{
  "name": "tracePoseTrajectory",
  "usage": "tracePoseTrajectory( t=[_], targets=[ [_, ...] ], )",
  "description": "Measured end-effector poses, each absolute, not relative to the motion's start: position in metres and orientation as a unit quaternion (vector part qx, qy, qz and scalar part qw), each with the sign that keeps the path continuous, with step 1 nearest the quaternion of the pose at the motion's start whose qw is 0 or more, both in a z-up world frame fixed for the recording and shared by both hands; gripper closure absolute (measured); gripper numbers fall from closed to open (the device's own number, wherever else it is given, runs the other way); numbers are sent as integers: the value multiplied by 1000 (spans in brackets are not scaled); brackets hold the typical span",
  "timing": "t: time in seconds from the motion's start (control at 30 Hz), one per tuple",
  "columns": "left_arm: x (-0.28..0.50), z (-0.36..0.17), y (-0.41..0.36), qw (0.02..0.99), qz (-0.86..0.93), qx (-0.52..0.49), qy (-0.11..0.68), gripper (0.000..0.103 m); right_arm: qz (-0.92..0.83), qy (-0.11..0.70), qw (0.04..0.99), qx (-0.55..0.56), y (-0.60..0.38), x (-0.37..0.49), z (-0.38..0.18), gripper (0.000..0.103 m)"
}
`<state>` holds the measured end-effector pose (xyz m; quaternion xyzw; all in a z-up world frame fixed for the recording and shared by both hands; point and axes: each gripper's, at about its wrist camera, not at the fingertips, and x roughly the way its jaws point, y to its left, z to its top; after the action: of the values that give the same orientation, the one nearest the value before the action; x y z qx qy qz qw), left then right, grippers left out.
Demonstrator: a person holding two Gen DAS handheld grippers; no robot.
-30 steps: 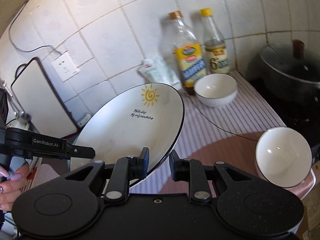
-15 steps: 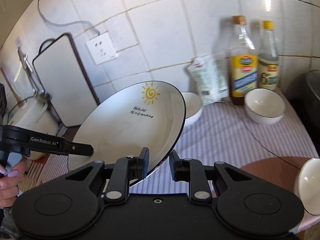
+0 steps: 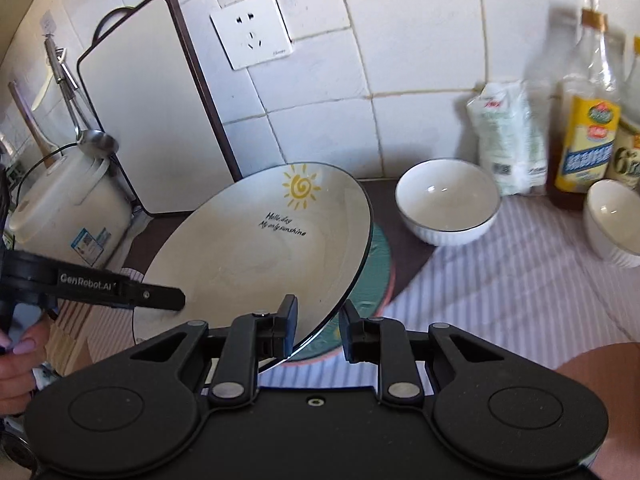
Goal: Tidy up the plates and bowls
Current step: 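Carry the white sun plate and lower it onto the egg plate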
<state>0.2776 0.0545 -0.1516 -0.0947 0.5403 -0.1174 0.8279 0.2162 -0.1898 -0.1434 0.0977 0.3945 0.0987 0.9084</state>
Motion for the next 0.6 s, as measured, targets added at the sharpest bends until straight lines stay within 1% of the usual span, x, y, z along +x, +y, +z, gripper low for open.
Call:
tracePoseTrajectory(
  t=[0.37,0.47,0.6],
  targets=[
    [305,-191,60,784,-108,-94,604,79,95,456,877,118,-185,254,-181,76],
    [307,-191,58,785,-111,-85,604,78,88,470,869,126,-185,260,-190,76],
    [316,-193,53,778,-114,-82,612,78,68,476,866,136,-185,262,-187,76]
  ],
)
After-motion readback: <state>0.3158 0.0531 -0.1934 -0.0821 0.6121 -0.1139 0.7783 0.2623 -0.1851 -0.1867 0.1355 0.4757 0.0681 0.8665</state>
